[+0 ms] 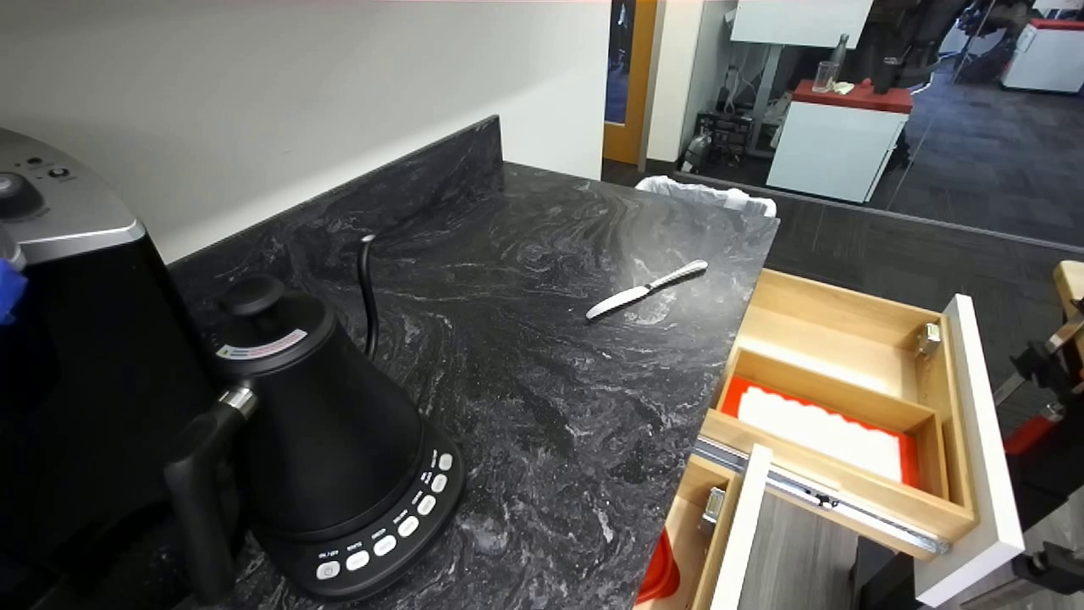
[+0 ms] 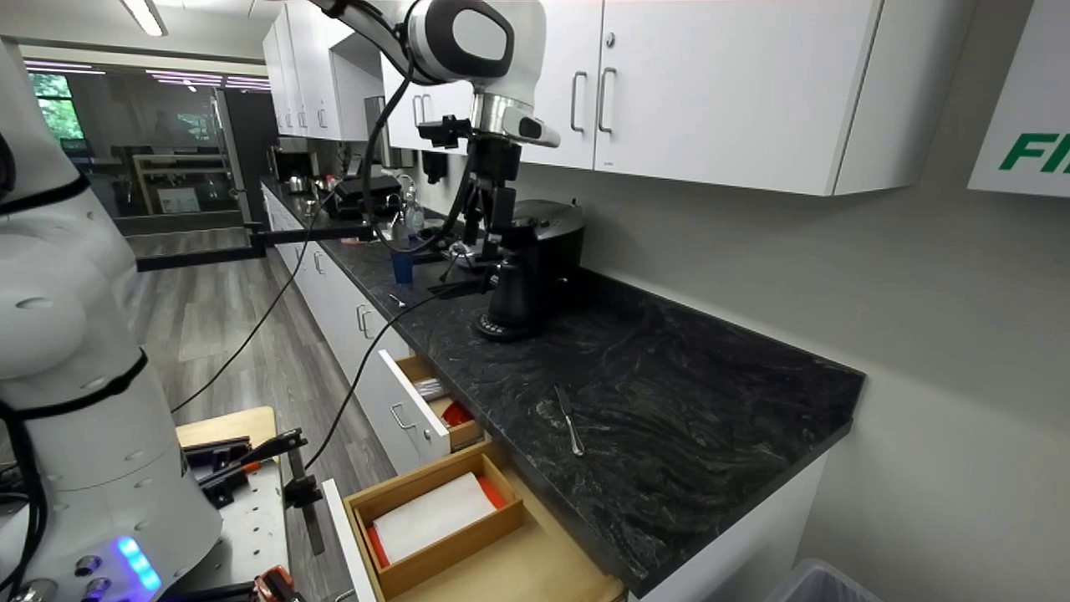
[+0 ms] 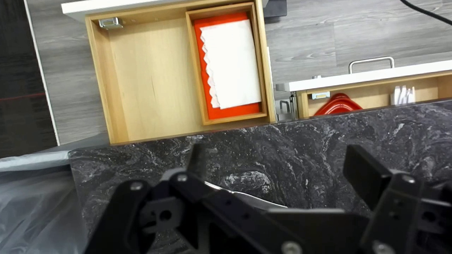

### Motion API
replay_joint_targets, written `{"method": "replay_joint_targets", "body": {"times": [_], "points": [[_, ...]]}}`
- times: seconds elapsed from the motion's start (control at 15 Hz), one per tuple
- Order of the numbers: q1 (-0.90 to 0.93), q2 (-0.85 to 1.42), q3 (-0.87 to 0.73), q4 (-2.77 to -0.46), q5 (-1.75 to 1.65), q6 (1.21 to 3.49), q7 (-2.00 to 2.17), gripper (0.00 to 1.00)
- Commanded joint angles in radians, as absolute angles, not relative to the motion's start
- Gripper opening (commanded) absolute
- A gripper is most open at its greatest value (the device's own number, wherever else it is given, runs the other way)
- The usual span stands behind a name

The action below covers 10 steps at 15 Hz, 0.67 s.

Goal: Pick the knife on the counter and put it in the first drawer on the right

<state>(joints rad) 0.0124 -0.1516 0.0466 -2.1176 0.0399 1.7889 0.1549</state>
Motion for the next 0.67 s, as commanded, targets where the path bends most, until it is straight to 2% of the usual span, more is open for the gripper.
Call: {"method": "replay_joint_targets", "body": {"times": [0.0,0.6], "points": [[0.014,-0.076,0.038,-2.012,0.037,1.768,0.137,1.0],[0.024,-0.076,0.046,-2.026,0.043,1.793,0.138,1.0]]}}
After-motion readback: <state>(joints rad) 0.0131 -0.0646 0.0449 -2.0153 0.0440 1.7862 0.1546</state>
